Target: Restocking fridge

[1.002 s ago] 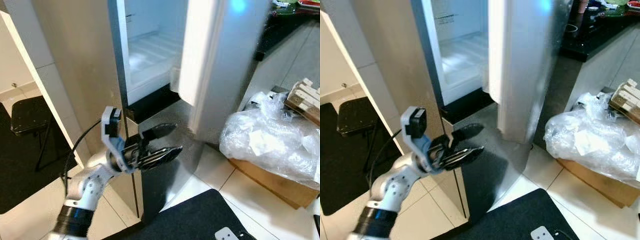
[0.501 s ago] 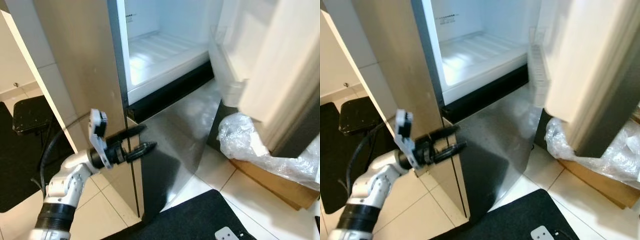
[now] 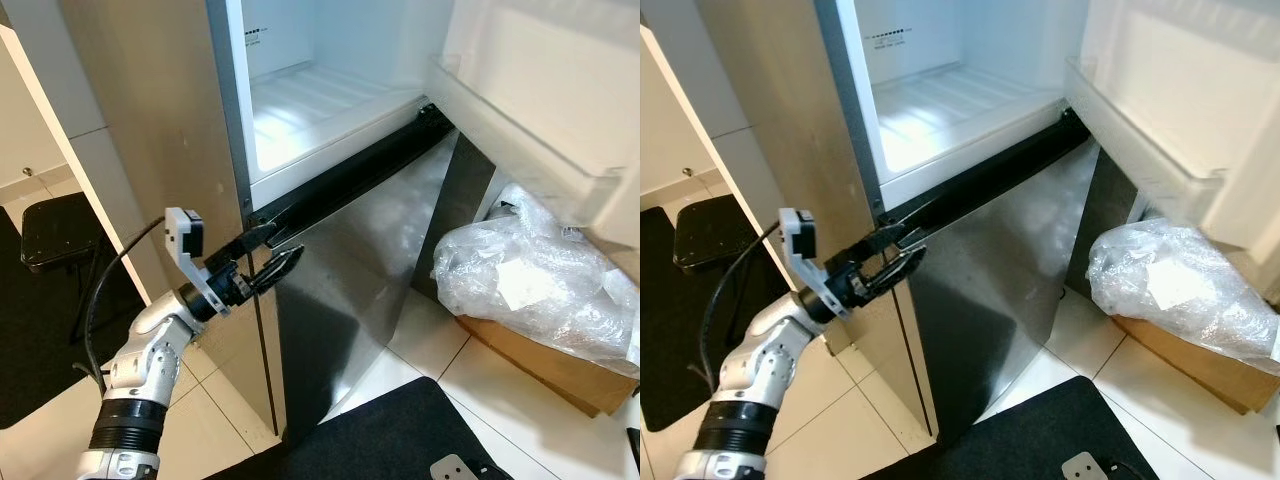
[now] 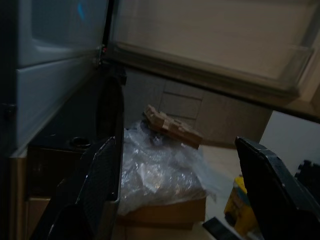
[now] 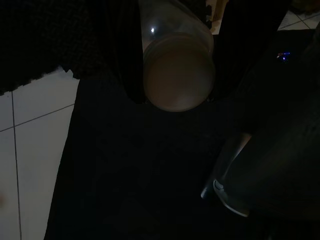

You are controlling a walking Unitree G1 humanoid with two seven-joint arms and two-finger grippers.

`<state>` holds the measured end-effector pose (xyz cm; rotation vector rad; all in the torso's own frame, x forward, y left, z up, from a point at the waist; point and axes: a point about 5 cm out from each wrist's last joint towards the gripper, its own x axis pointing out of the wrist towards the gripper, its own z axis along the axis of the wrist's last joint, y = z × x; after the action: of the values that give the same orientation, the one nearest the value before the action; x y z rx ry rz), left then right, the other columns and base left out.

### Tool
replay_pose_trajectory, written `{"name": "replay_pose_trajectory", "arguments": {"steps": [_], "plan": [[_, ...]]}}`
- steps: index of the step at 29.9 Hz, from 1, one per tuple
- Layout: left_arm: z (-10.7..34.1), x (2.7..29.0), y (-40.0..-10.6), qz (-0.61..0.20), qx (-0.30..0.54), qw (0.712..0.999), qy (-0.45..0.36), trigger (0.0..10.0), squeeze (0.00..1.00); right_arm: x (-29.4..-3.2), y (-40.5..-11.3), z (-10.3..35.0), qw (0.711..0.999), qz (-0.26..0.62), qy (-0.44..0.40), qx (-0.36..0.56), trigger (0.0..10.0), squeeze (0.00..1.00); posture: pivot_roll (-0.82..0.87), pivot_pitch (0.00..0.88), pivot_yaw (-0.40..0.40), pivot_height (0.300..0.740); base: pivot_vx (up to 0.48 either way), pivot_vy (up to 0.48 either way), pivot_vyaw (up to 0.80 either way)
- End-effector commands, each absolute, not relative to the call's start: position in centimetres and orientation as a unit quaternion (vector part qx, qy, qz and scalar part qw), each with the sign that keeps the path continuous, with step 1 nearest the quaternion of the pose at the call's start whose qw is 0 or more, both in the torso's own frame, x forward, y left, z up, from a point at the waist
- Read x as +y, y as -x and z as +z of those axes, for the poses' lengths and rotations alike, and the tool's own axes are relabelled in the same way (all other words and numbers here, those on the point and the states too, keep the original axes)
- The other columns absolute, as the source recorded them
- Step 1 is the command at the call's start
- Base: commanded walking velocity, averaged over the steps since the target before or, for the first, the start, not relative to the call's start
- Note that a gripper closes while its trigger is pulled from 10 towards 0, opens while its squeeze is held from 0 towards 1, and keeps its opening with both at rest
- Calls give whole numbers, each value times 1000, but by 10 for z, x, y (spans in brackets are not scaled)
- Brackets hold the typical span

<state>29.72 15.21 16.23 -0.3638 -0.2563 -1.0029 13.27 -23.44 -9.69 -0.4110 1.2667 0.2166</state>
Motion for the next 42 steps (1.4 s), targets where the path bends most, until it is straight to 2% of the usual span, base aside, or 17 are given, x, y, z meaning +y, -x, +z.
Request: {"name": "replay_pose_trajectory", "arguments": {"steps": [1, 10, 12, 13, 14, 15, 16, 22, 24, 27, 33, 42], "plan": [[152, 153, -288, -494, -101, 844, 180, 10000, 0, -236, -135, -96, 791, 86, 192, 574, 10000, 0, 15, 0, 24, 740, 0, 0, 0], [135, 148, -279, -511, -68, 838, 178, 10000, 0, -237, -137, -95, 804, 69, 191, 559, 10000, 0, 16, 0, 20, 740, 0, 0, 0], [135, 144, -276, -525, -67, 829, 181, 10000, 0, -237, -140, -94, 818, 49, 186, 542, 10000, 0, 15, 0, 18, 740, 0, 0, 0], [135, 143, -275, -529, -68, 826, 182, 10000, 0, -236, -158, -87, 833, 40, 186, 519, 10000, 0, 15, 0, 18, 740, 0, 0, 0], [135, 143, -275, -529, -68, 826, 182, 10000, 0, -236, -158, -87, 833, 40, 186, 519, 10000, 0, 15, 0, 18, 740, 0, 0, 0], [137, 142, -275, -534, -70, 823, 180, 10000, 0, -235, -189, -73, 857, 26, 185, 480, 10000, 0, 15, 0, 19, 740, 0, 0, 0], [137, 141, -274, -537, -71, 822, 179, 10000, 0, -235, -201, -67, 865, 20, 185, 466, 10000, 0, 15, 0, 19, 740, 0, 0, 0], [142, 140, -273, -545, -77, 817, 175, 10000, 0, -243, -228, -48, 894, -17, 160, 417, 10000, 0, 15, 0, 19, 740, 0, 0, 0], [148, 140, -274, -547, -88, 815, 169, 10000, 0, -249, -253, -27, 922, -38, 129, 362, 10000, 0, 16, 0, 20, 740, 0, 0, 0], [159, 141, -275, -548, -106, 815, 158, 10000, 0, -258, -273, -5, 947, -54, 94, 303, 10000, 0, 17, 0, 23, 740, 0, 0, 0], [175, 140, -277, -550, -133, 811, 149, 10000, 0, -274, -294, 25, 968, -73, 58, 232, 10000, 0, 15, 0, 25, 740, 0, 0, 0], [206, 133, -280, -545, -180, 814, 94, 10000, 0, -286, -323, 73, 987, -38, 54, 144, 10000, 0, 12, 0, 23, 740, 0, 0, 0]]}}
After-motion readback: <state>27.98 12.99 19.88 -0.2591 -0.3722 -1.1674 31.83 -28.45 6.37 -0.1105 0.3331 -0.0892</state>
